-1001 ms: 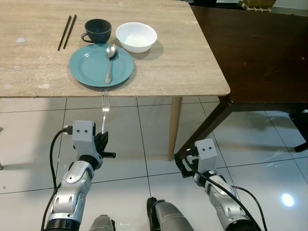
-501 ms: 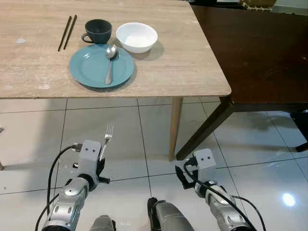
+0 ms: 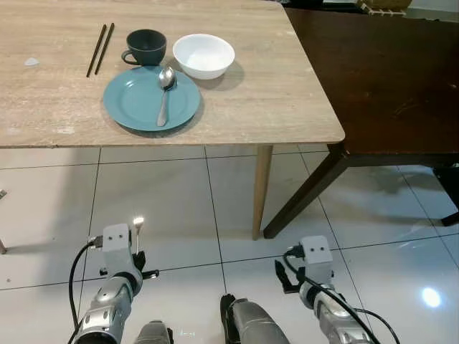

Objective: Setting the table

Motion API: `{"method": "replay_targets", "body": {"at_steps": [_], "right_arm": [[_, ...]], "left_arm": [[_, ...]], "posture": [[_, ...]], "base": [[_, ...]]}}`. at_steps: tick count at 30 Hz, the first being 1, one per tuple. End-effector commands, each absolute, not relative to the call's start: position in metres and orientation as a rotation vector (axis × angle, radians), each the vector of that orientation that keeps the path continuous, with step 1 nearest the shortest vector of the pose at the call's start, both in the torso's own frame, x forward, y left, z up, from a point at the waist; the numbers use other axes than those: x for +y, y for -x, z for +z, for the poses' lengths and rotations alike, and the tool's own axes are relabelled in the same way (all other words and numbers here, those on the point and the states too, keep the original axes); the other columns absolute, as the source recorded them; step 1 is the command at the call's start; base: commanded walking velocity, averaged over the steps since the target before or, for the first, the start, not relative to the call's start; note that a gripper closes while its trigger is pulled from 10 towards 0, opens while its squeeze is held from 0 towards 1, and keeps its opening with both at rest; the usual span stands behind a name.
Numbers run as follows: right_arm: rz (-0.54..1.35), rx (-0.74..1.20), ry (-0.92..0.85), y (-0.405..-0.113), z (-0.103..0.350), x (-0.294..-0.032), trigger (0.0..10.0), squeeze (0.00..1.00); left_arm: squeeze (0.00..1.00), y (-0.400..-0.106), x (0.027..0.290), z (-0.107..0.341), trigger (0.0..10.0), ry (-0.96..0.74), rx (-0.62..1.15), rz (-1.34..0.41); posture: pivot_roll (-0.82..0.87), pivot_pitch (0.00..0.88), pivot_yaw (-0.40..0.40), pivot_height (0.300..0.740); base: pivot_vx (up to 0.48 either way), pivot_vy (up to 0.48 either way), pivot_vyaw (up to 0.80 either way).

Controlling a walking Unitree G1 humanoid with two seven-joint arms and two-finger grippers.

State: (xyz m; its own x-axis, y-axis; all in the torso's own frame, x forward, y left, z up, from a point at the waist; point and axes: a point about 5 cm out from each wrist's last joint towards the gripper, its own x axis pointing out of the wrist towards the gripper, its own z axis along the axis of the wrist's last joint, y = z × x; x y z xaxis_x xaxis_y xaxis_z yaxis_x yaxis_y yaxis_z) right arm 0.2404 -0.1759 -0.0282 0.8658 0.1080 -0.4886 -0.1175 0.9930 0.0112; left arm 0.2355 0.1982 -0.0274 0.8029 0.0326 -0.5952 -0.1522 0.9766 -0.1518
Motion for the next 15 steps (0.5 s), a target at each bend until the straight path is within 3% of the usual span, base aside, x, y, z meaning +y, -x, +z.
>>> {"method": "replay_targets", "body": {"at_steps": [1,6,15], "right_arm": [[0.079,0.559,0.015,-0.2276,-0.0383,-0.1849,10.0,0.00],[0.084,0.568,0.023,-0.2258,-0.0416,-0.1817,10.0,0.00],[0.082,0.562,0.011,-0.2255,-0.0417,-0.1778,10.0,0.00]], "left_arm": [[0.00,-0.2330,0.1925,-0.0311,10.0,0.181,0.644,0.084],[0.00,-0.2290,0.1880,-0.0355,10.0,0.083,0.655,0.005],[0.00,-0.2310,0.1879,-0.0346,10.0,0.055,0.640,-0.014]], "posture": [[0.05,0.114,-0.046,0.740],[0.05,0.113,-0.047,0.740],[0.05,0.115,-0.043,0.740]], "base": [[0.000,0.000,-0.80],[0.000,0.000,-0.80],[0.000,0.000,-0.80]]}}
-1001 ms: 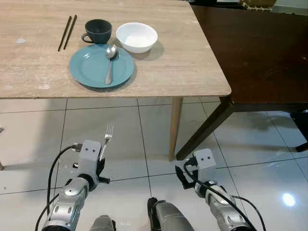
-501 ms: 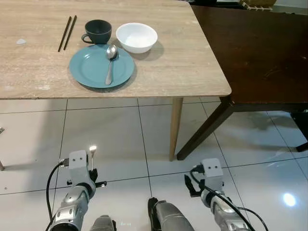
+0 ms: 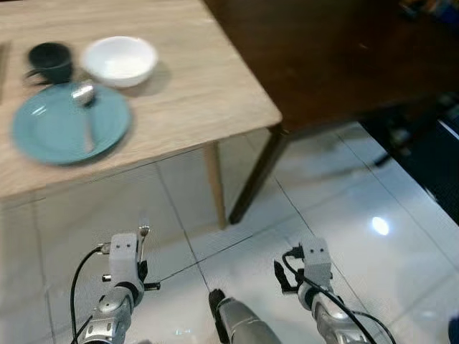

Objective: Setting the table

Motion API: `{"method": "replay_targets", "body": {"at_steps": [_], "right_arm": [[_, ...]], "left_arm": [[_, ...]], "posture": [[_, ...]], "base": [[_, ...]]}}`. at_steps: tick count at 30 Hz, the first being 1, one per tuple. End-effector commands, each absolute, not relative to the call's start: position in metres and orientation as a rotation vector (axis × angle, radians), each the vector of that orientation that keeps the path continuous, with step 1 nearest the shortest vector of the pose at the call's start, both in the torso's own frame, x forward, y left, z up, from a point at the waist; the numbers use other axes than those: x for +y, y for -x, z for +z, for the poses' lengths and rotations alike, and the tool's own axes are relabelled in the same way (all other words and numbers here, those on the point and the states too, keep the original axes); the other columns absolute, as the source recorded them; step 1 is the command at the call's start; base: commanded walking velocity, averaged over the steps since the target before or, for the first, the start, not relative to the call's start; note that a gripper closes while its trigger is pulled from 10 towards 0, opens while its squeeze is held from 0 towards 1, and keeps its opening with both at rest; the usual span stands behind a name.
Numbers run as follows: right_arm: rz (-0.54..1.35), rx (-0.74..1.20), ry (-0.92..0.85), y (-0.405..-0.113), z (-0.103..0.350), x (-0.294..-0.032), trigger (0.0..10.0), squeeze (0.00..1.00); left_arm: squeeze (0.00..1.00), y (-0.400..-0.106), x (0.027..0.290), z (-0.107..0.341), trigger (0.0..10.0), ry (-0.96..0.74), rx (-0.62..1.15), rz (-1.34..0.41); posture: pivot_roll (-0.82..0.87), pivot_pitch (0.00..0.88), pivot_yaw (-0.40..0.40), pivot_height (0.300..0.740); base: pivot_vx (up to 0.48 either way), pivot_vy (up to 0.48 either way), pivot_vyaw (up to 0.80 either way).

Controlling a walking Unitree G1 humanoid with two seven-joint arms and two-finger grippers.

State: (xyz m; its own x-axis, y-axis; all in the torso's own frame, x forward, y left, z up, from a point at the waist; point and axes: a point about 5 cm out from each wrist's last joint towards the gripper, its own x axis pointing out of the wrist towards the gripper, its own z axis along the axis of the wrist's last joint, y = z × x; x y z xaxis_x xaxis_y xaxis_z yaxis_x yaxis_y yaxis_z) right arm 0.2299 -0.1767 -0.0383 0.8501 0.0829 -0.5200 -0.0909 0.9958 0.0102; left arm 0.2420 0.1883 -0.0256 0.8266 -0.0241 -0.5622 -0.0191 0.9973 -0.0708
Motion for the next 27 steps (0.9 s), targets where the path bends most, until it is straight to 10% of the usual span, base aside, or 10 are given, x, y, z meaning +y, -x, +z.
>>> {"method": "replay_targets", "body": {"at_steps": [1,27], "right_arm": [[0.081,0.561,0.010,-0.2258,-0.0417,-0.1781,10.0,0.00],[0.086,0.556,0.008,-0.2268,-0.0418,-0.1781,10.0,0.00]], "left_arm": [[0.00,-0.2315,0.1869,-0.0343,10.0,0.042,0.636,-0.026],[0.00,-0.2317,0.1892,-0.0337,10.0,-0.011,0.599,-0.045]], "posture": [[0.05,0.115,-0.043,0.740],[0.06,0.116,-0.046,0.740]], "base": [[0.000,0.000,-0.80],[0.000,0.000,-0.80]]}}
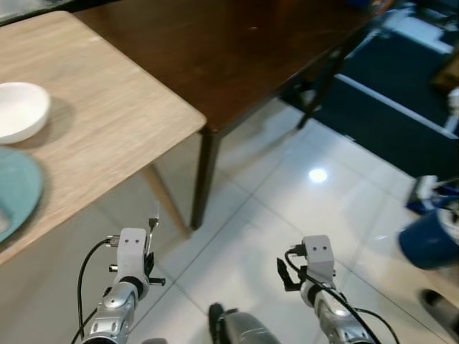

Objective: Setting the table

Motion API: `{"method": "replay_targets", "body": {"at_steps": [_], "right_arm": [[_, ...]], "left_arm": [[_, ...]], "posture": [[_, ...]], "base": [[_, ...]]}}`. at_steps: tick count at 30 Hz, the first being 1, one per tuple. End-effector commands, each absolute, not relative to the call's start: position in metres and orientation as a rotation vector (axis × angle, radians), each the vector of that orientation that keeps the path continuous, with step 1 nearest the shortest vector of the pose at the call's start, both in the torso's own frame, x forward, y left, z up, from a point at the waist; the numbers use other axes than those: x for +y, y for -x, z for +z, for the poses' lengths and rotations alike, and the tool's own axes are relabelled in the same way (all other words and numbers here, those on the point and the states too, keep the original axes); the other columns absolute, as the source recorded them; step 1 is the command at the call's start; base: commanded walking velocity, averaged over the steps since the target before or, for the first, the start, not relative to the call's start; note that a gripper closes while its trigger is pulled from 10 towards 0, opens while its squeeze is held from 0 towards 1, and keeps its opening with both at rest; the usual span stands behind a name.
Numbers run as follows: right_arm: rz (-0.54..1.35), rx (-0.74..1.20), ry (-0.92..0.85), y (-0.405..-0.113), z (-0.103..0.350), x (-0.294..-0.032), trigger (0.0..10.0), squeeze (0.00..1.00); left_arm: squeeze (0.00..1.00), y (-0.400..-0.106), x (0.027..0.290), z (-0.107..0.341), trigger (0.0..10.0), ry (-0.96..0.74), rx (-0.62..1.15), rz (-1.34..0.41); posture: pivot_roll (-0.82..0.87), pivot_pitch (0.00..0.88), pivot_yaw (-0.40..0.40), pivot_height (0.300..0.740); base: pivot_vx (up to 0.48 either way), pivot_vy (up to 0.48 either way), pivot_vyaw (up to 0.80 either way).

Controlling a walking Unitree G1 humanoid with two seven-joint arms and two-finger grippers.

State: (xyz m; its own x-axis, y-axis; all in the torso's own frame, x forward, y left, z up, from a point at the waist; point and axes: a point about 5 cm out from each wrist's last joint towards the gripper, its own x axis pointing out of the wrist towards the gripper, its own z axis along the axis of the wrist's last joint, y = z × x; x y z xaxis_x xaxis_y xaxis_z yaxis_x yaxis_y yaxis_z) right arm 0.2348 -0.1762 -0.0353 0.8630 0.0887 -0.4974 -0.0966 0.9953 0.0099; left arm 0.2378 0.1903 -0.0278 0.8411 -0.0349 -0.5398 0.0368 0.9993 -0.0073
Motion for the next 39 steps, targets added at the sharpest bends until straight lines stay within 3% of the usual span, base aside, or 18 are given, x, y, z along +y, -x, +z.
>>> {"method": "replay_targets", "body": {"at_steps": [1,39], "right_arm": [[0.085,0.556,0.008,-0.2268,-0.0419,-0.1781,10.0,0.00],[0.095,0.553,0.009,-0.2290,-0.0412,-0.1766,10.0,0.00]], "left_arm": [[0.00,-0.2318,0.1892,-0.0337,10.0,-0.012,0.599,-0.046],[0.00,-0.2366,0.1874,-0.0316,10.0,-0.018,0.570,-0.058]], "posture": [[0.06,0.115,-0.046,0.740],[0.06,0.109,-0.042,0.740]], "base": [[0.000,0.000,-0.80],[0.000,0.000,-0.80]]}}
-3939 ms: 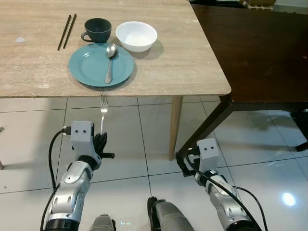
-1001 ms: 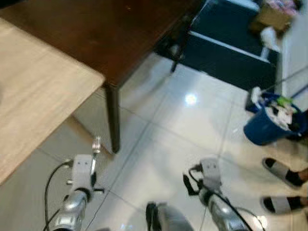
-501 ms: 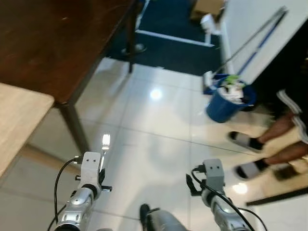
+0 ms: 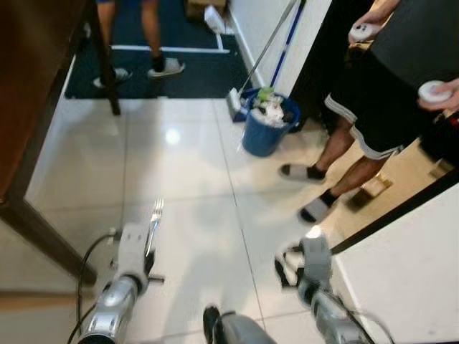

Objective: Setting the table

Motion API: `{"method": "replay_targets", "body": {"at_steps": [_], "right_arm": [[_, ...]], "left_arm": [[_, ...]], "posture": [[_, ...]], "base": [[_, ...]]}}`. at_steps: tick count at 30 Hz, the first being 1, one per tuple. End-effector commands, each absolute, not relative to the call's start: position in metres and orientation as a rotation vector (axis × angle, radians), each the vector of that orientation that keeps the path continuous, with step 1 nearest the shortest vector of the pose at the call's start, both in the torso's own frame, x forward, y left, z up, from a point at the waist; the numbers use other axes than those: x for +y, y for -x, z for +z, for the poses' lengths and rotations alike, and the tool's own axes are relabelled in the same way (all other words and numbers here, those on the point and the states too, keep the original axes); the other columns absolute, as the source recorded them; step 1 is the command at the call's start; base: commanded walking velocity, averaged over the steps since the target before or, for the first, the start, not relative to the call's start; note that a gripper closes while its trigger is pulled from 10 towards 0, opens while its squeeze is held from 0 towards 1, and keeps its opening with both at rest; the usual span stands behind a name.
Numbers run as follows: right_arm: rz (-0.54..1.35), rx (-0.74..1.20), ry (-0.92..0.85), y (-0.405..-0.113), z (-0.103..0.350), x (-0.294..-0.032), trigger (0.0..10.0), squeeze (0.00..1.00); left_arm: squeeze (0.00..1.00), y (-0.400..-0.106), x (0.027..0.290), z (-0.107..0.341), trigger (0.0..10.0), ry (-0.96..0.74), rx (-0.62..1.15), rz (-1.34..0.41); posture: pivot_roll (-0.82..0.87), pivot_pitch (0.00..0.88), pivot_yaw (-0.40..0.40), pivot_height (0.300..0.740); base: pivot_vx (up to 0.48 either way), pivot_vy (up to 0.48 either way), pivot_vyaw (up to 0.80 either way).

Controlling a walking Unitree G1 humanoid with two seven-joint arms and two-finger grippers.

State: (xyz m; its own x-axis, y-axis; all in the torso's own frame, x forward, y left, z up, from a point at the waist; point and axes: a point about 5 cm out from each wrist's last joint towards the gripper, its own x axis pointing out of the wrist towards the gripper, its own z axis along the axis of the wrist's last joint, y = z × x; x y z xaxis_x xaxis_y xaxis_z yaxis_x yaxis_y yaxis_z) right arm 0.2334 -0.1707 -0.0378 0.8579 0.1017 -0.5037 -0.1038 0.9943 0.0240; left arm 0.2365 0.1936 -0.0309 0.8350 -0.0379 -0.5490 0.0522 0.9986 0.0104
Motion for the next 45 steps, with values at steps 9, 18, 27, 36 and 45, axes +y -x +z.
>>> {"method": "replay_targets", "body": {"at_steps": [9,18,27,36,45], "right_arm": [[0.119,0.565,0.018,-0.229,-0.043,-0.174,10.0,0.00],[0.117,0.561,0.020,-0.231,-0.042,-0.173,10.0,0.00],[0.072,0.535,-0.007,-0.237,-0.039,-0.171,10.0,0.00],[0.032,0.550,-0.051,-0.228,-0.046,-0.164,10.0,0.00],[0.040,0.582,-0.011,-0.224,-0.049,-0.175,10.0,0.00]], "left_arm": [[0.00,-0.236,0.185,-0.032,10.0,0.003,0.553,-0.054],[0.00,-0.238,0.186,-0.030,10.0,-0.006,0.532,-0.040],[0.00,-0.251,0.187,-0.019,10.0,-0.022,0.480,-0.049],[0.00,-0.267,0.189,-0.006,10.0,0.021,0.433,-0.078],[0.00,-0.265,0.185,-0.007,10.0,0.047,0.404,-0.077]], "posture": [[0.06,0.102,-0.043,0.740],[0.06,0.092,-0.038,0.740],[0.09,0.076,0.049,0.740],[0.09,0.073,0.076,0.740],[0.07,0.079,0.041,0.740]], "base": [[0.000,0.000,0.00],[0.000,0.000,0.00],[0.000,0.000,0.00],[0.000,0.000,0.00],[0.000,0.000,0.00]]}}
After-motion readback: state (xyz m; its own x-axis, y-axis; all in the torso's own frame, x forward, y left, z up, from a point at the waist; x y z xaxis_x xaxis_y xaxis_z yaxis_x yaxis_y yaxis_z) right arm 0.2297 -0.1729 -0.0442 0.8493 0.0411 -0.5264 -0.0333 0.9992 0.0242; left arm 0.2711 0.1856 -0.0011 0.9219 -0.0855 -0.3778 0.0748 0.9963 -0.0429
